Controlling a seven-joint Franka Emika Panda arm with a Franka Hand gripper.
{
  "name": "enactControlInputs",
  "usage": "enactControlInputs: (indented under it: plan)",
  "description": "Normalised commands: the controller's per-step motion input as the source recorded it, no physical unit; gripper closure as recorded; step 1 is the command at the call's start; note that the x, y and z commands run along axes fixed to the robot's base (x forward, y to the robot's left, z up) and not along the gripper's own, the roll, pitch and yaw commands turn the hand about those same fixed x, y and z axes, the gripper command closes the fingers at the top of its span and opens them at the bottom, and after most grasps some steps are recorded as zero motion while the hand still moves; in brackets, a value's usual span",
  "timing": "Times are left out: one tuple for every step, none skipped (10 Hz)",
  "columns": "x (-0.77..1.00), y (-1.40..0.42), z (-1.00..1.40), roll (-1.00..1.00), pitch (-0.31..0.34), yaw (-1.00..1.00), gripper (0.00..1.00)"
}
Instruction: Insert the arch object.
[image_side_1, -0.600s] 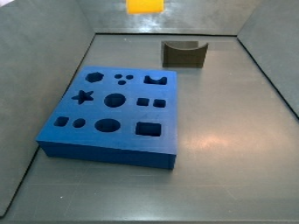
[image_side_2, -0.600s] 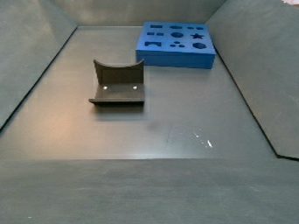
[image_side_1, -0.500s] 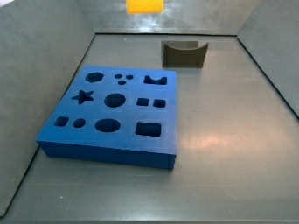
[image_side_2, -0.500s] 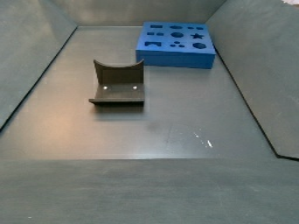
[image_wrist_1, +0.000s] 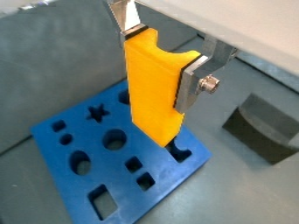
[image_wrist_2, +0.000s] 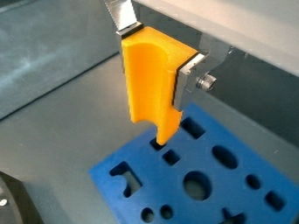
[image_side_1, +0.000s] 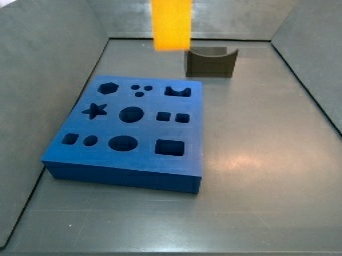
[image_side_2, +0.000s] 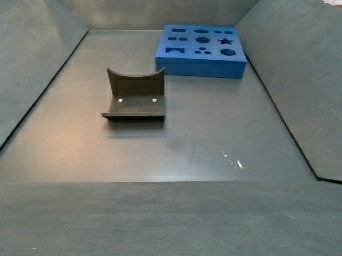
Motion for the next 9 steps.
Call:
enactControlInputs:
  plan:
    - [0.24, 0.29, -0.77, 0.10, 0.031, -0.25, 1.00]
    - [0.22, 0.37, -0.77, 0.11, 0.046, -0.30, 1.00]
    - [0.17, 0.44, -0.77, 0.08, 0.050, -0.39, 1.00]
    - [0.17, 0.40, -0.74, 0.05, 0.053, -0.36, 1.00]
    - [0.15, 0.31, -0.64, 0.00, 0.027, -0.23, 1.00]
    - [0.00, 0.05, -0.42, 0.00, 0.000, 0.00, 1.00]
    - [0.01, 0.01, -0.37, 0.00, 0.000, 0.00, 1.00]
    - [-0.04, 0.05, -0.42, 0.00, 0.000, 0.00, 1.00]
    - [-0.11, 0.05, -0.33, 0.03, 0.000, -0.04, 1.00]
